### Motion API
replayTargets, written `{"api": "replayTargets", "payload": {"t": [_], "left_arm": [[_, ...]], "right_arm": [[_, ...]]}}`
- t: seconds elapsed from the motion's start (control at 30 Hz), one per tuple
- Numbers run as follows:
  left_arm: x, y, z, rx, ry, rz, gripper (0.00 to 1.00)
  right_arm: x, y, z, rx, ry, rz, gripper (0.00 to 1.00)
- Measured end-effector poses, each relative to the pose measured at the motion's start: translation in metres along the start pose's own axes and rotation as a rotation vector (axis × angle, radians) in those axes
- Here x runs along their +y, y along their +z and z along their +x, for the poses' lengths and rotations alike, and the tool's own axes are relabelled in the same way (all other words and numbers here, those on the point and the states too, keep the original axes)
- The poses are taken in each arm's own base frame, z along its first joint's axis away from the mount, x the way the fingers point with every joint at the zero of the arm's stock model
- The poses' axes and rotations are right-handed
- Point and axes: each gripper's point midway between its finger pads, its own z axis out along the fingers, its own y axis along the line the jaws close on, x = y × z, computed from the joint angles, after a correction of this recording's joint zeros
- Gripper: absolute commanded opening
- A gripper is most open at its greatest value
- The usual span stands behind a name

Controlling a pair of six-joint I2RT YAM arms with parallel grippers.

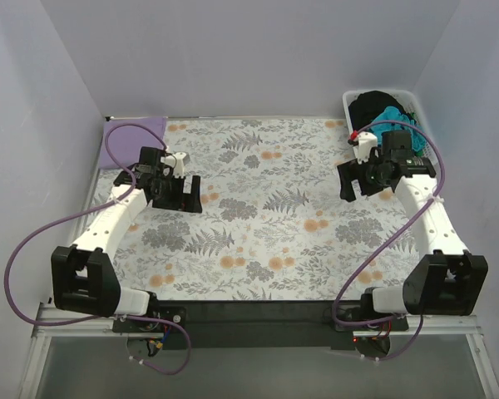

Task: Fold and stack the t-shirts
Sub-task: Grab the tshirt from the pile

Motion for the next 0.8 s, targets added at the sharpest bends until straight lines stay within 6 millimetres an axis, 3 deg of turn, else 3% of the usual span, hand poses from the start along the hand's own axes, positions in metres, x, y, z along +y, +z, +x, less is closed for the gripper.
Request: {"api": "replayTargets", "payload": {"t": [0.07,0.13,0.3,0.43,0.57,0.63,0.8], "left_arm": [[-0.002,0.001,-0.003,-0.012,0.006,0.002,0.98],[-0.002,-0.001,-0.007,-0.022,0.009,0.004,0.98],[-0.011,-0.015,-0.038,-0.099,0.037,0.025,0.98],[-0.017,-0.025,-0.062,-0.158,0.050,0.039,0.98],[-0.017,-0.019,-0.058,-0.131,0.030,0.045,0.98],[-0.015,-0.016,-0.054,-0.116,0.023,0.044,0.98],[-0.011,-0.008,-0.039,-0.075,0.009,0.030,0.98]], "right_arm": [[-0.011,-0.002,-0.003,0.008,0.027,0.011,0.98],[-0.035,-0.009,-0.015,0.001,0.076,0.045,0.98],[-0.142,-0.046,-0.090,-0.178,0.136,0.241,0.98],[-0.196,-0.056,-0.123,-0.254,0.144,0.339,0.98],[-0.236,-0.039,-0.139,-0.282,0.176,0.369,0.98],[-0.252,-0.019,-0.139,-0.272,0.192,0.364,0.98],[-0.272,0.036,-0.122,-0.216,0.247,0.316,0.98]]}}
